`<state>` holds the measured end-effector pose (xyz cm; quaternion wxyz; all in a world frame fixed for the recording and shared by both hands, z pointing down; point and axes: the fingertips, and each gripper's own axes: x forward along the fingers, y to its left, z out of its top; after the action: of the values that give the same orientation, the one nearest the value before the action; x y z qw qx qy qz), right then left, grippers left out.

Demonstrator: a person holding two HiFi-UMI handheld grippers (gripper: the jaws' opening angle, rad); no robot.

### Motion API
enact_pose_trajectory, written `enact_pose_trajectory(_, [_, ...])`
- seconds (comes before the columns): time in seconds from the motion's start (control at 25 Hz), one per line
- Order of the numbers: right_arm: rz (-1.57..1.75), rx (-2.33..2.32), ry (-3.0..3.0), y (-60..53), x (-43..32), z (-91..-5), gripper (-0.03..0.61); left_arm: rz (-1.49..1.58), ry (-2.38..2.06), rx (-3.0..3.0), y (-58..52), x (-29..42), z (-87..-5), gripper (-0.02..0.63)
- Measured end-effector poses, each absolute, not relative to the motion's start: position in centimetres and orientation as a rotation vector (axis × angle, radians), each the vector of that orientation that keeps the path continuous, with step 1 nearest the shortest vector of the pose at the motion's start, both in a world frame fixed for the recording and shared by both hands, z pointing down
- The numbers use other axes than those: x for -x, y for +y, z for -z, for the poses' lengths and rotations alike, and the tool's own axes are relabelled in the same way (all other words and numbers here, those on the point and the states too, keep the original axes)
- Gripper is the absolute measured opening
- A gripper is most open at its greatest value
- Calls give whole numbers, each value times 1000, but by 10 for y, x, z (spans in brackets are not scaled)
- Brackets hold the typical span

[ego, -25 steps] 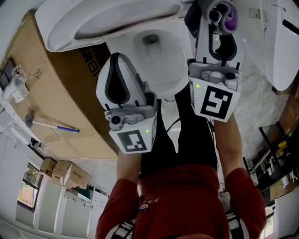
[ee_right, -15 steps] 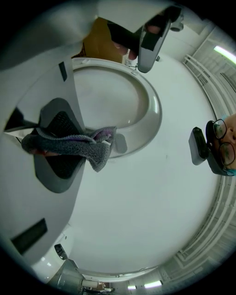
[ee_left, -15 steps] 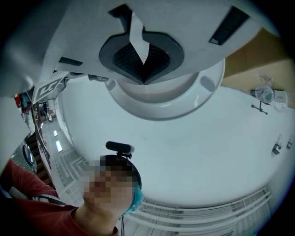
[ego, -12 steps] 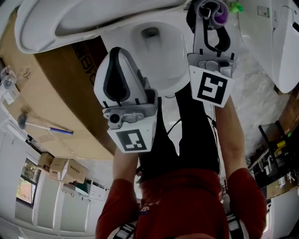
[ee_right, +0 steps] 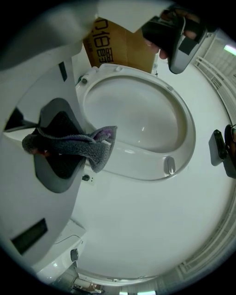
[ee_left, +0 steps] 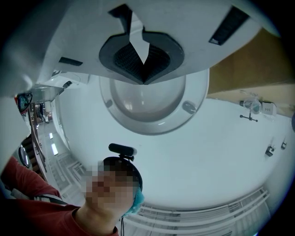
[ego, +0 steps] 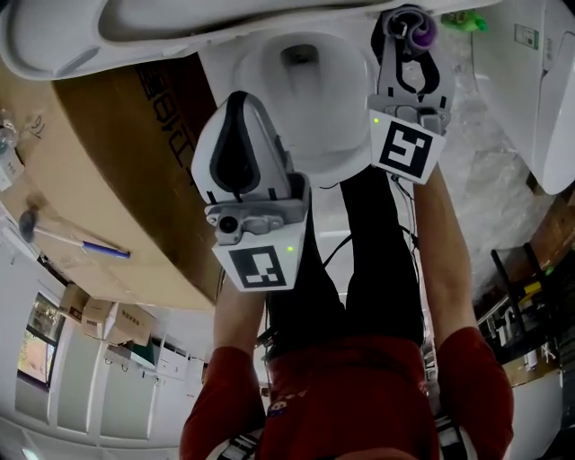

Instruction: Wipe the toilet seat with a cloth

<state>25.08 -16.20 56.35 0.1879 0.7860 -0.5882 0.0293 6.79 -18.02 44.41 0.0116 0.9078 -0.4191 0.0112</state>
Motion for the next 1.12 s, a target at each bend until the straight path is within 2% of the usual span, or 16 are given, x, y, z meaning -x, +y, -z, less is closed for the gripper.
enact_pose_trajectory(0.24, [-25,-2122,-1662,-163,-234,-587,74,-59,-1320,-2813,-178,-52,-458,12])
enact_pose_trajectory(0.64, [-221,-2030,-1633,-180,-209,-634,74,-67,-1394,-2769,-189,-9,-468,12])
enact_pose_trajectory(1.12, [-350,-1931,-1724,-213,-121,-662,74,-88,-1528,-2698,-207,68,-469,12])
